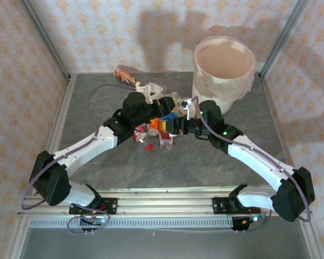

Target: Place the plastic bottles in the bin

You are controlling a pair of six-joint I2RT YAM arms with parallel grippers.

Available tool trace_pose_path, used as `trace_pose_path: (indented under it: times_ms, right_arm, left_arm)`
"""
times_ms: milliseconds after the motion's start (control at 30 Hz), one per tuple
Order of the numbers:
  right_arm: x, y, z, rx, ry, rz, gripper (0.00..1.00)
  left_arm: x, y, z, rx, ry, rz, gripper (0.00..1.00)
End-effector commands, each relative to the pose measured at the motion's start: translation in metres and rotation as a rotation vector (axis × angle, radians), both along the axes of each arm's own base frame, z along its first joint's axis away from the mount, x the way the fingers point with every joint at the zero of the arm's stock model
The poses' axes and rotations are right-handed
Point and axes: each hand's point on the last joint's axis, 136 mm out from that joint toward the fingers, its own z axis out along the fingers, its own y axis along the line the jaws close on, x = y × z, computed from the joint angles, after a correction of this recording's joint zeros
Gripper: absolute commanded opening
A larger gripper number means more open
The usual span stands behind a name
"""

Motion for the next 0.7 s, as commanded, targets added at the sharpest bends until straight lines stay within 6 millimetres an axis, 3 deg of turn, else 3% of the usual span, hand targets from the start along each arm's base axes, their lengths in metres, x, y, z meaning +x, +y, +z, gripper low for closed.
trace_pose_path:
  times_ms: [0,200,267,467,667]
  right_arm:
    - [0.016,-0.005,0.02,0.028,-0.105,-0.084,0.59]
    - [0.017,-0.007,0.014,0.01,-0.089,-0.097,0.5]
    - [0.02,-0.01,0.011,-0.007,-0.082,-0.121,0.47]
    - [0.029,-0.019,0.002,-0.06,-0.052,-0.192,0.41]
    - [0.036,-0.029,-0.007,-0.134,-0.029,-0.246,0.37]
  left_arm:
    - [-0.002,-0.005,0.011,-0.026,-0.019,-0.017,0.56]
    - [-0.003,0.001,0.005,0.007,0.002,0.007,0.6]
    - [-0.004,0.003,0.006,0.018,0.003,0.009,0.66]
    - [-0.008,0.023,0.024,0.045,-0.05,0.075,0.96]
    - [-0.013,0.055,0.032,0.143,-0.079,0.189,1.0]
